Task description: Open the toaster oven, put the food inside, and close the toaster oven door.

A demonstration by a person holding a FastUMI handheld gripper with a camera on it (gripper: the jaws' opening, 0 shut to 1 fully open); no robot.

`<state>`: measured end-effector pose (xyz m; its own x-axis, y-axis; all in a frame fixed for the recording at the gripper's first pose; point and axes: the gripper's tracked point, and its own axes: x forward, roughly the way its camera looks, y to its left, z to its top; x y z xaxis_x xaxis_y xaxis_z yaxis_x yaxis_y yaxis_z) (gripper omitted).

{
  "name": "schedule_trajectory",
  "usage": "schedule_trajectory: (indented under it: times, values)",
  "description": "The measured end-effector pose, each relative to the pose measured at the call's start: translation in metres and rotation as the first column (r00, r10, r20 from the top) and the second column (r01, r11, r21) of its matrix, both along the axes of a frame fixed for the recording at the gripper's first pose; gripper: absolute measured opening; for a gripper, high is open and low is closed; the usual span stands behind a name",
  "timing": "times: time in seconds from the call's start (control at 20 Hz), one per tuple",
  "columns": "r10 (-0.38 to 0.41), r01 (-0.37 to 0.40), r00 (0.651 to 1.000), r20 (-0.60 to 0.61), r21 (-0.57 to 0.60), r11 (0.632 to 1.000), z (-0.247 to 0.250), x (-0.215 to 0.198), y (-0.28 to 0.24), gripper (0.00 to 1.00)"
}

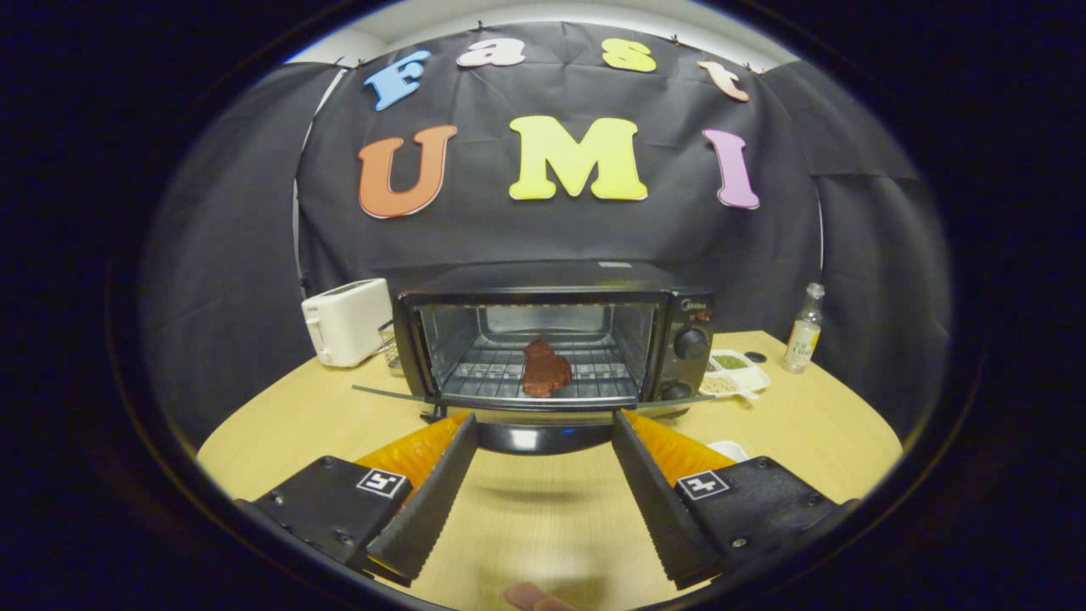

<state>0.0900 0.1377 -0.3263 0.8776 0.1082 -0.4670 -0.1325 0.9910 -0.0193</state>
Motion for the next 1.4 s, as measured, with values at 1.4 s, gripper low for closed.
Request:
schedule_trajectory:
  times: [1.4]
  values:
    - [0.048,-0.051,0.915,0.400,-0.002,0.999,0.293,-0.129,-0.061,1.00]
